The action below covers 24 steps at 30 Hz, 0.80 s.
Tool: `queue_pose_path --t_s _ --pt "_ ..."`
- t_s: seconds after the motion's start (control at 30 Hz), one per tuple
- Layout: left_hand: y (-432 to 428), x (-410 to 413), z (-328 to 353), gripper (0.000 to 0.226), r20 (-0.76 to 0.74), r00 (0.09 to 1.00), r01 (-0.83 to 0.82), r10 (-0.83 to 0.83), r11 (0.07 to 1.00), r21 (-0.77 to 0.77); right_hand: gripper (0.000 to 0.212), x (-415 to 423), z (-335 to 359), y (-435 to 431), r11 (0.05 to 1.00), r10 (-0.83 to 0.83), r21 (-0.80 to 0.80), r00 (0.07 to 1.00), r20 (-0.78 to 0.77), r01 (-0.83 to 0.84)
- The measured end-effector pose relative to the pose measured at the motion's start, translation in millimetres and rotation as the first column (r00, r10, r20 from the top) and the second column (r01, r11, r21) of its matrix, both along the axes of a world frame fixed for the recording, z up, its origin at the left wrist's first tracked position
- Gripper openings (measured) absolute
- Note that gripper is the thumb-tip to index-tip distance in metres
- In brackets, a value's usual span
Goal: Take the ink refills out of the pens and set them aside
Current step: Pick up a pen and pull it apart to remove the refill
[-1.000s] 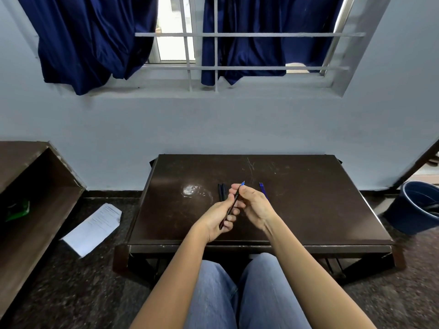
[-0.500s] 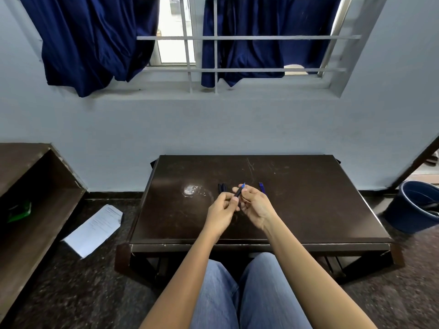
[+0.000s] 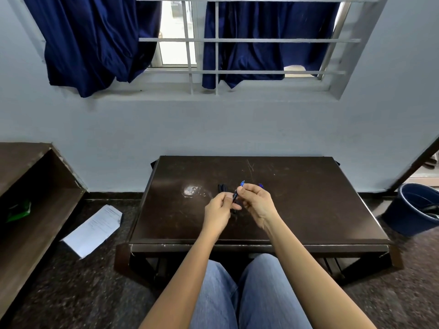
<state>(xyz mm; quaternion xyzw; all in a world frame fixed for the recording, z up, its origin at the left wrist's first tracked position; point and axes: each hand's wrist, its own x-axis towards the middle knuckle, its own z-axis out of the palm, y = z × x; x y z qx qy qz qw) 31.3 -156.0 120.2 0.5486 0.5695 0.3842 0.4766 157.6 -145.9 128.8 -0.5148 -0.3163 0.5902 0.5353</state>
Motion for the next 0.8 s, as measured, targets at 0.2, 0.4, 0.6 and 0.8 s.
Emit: queue_pose_path --t_s 0.2,0.4,0.6,0.8 --pt "0.3 3.3 -3.7 0.021 0.040 0.999 -0.022 0.023 0.999 -0.027 0.015 3.4 -0.6 -0.2 0.999 0.043 -0.027 0.993 -0.110 -0.046" --pt "0.8 9.6 -8.1 0.021 0.024 0.999 -0.025 0.026 0.998 -0.050 0.025 6.8 -7.3 3.4 0.999 0.005 -0.043 0.995 -0.099 -0.009" --pt "2.6 13.6 -11.1 0.019 0.018 0.999 -0.037 0.038 0.997 -0.063 0.021 3.7 -9.0 5.5 0.997 -0.003 -0.071 0.996 -0.088 -0.003" --pt "4.7 16.0 -13.4 0.020 0.002 0.999 -0.038 0.039 0.996 -0.080 0.024 6.6 -15.9 8.6 0.998 0.006 -0.061 0.990 -0.139 -0.014"
